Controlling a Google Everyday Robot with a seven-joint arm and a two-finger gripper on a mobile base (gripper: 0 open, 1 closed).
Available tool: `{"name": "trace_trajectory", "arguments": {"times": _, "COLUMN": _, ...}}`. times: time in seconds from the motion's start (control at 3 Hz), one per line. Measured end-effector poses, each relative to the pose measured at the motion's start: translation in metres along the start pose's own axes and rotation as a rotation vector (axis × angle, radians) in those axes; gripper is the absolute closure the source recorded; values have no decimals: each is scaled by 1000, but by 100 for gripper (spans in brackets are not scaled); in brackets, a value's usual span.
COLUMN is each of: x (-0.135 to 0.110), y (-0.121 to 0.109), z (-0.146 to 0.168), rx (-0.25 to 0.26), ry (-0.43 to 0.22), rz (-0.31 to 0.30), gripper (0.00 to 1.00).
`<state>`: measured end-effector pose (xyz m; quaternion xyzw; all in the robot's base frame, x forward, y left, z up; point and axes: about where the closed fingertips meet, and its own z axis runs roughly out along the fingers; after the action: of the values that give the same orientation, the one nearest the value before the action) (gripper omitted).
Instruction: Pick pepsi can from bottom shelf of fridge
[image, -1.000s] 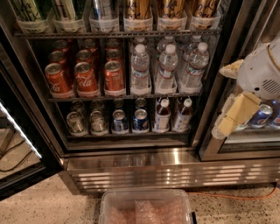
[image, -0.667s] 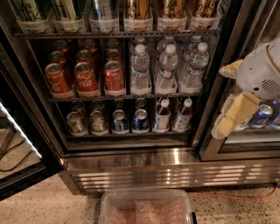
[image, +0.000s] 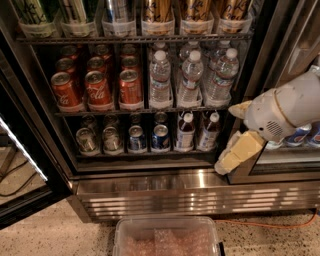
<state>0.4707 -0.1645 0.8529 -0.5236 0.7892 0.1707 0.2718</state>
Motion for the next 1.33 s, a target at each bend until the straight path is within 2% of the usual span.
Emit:
{"name": "trace_trajectory", "arguments": {"times": 0.33, "x": 4, "y": -2, "z": 41, "rx": -45, "ry": -29, "rz": 39, "gripper": 0}}
{"name": "trace_trajectory", "arguments": {"times": 0.67, "x": 5, "y": -3, "z": 42, "rx": -45, "ry": -30, "rz": 41, "gripper": 0}}
{"name": "trace_trajectory", "arguments": {"times": 1.0, "x": 7, "y": 0, "z": 50, "rx": -67, "ry": -49, "rz": 58, "gripper": 0}}
{"name": "trace_trajectory", "arguments": {"times": 1.33, "x": 11, "y": 8, "z": 88, "rx": -126, "ry": -150, "rz": 99, "gripper": 0}}
